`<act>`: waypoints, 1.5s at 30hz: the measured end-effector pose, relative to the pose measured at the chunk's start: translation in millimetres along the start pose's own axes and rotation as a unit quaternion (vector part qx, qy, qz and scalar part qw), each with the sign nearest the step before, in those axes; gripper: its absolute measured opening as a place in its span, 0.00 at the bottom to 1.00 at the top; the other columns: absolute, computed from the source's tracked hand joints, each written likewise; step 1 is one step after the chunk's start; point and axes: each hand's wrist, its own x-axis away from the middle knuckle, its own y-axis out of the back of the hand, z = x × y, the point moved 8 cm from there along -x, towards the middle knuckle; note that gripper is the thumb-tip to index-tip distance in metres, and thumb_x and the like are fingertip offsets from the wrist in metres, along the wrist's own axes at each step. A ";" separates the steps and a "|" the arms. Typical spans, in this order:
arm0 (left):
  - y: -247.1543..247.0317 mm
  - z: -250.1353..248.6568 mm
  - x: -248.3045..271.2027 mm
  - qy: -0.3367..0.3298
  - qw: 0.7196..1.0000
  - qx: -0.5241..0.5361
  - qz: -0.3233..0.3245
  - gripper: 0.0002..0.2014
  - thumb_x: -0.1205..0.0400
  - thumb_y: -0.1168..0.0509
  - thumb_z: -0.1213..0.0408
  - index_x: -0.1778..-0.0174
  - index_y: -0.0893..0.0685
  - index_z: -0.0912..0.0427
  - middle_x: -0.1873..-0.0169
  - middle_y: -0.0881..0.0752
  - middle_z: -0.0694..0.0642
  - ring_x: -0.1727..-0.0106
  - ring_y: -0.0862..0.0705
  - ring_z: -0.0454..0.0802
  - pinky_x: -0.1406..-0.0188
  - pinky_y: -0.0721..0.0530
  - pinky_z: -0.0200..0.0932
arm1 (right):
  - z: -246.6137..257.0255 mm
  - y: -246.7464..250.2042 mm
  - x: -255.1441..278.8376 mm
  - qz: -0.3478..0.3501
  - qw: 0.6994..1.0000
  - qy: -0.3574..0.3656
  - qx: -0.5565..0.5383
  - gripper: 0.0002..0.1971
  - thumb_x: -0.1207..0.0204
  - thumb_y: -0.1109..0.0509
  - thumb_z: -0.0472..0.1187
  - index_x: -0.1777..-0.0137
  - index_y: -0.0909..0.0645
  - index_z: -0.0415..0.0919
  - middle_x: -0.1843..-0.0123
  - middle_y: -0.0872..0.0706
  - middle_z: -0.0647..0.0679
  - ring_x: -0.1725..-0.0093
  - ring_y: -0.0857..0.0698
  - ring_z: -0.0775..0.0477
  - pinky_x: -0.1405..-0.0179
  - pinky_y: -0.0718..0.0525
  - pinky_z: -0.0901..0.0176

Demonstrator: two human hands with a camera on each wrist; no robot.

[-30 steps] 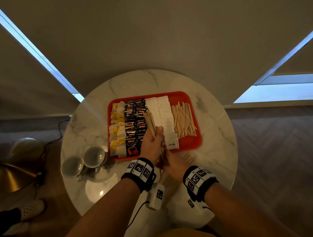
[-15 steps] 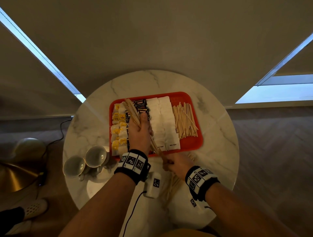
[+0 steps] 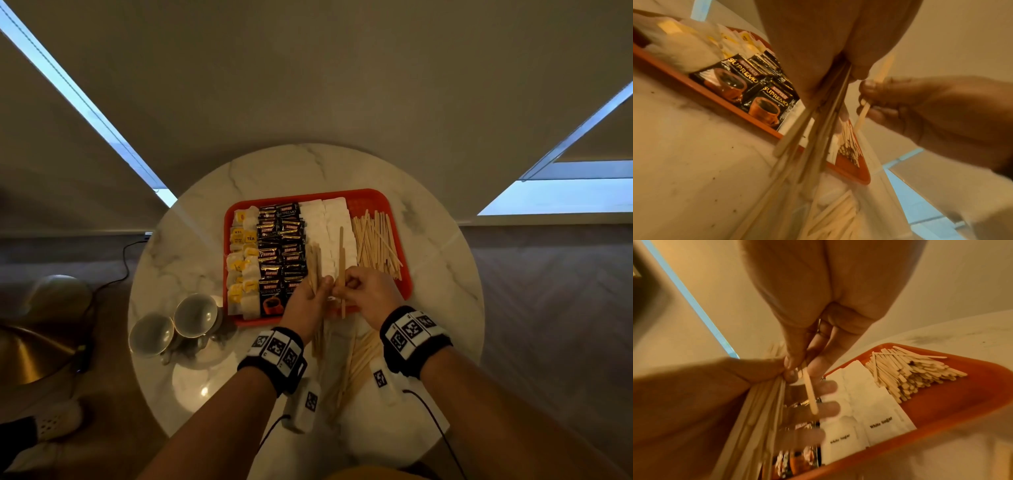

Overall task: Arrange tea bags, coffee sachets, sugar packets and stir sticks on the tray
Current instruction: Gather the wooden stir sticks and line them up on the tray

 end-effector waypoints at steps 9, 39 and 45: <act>-0.7 -2.0 -0.1 -0.016 0.999 0.009 -0.034 0.28 0.21 0.37 0.31 0.36 0.18 0.48 0.44 0.09 0.53 0.40 0.10 0.55 0.37 0.14 0.67 | 7.8 -3.7 -2.2 0.002 0.998 0.012 0.060 0.08 0.24 0.22 0.37 0.54 0.18 0.47 0.62 0.12 0.42 0.61 0.11 0.45 0.59 0.09 0.50; 20.4 -53.3 -9.7 -0.082 0.970 0.178 -0.144 0.14 0.11 0.37 0.51 0.54 0.27 0.59 0.75 0.29 0.48 0.74 0.28 0.45 0.69 0.20 0.41 | -15.1 -47.8 28.6 0.197 0.960 -0.056 0.190 0.15 0.23 0.24 0.50 0.41 0.15 0.43 0.49 0.10 0.46 0.51 0.11 0.47 0.47 0.11 0.53; 5.9 -61.1 -6.1 -0.101 0.974 0.180 -0.094 0.15 0.15 0.35 0.50 0.47 0.25 0.60 0.74 0.29 0.49 0.73 0.28 0.45 0.69 0.20 0.41 | -16.6 -46.9 27.2 0.154 0.981 -0.081 0.081 0.08 0.16 0.30 0.40 0.43 0.12 0.38 0.51 0.08 0.42 0.53 0.09 0.48 0.44 0.10 0.50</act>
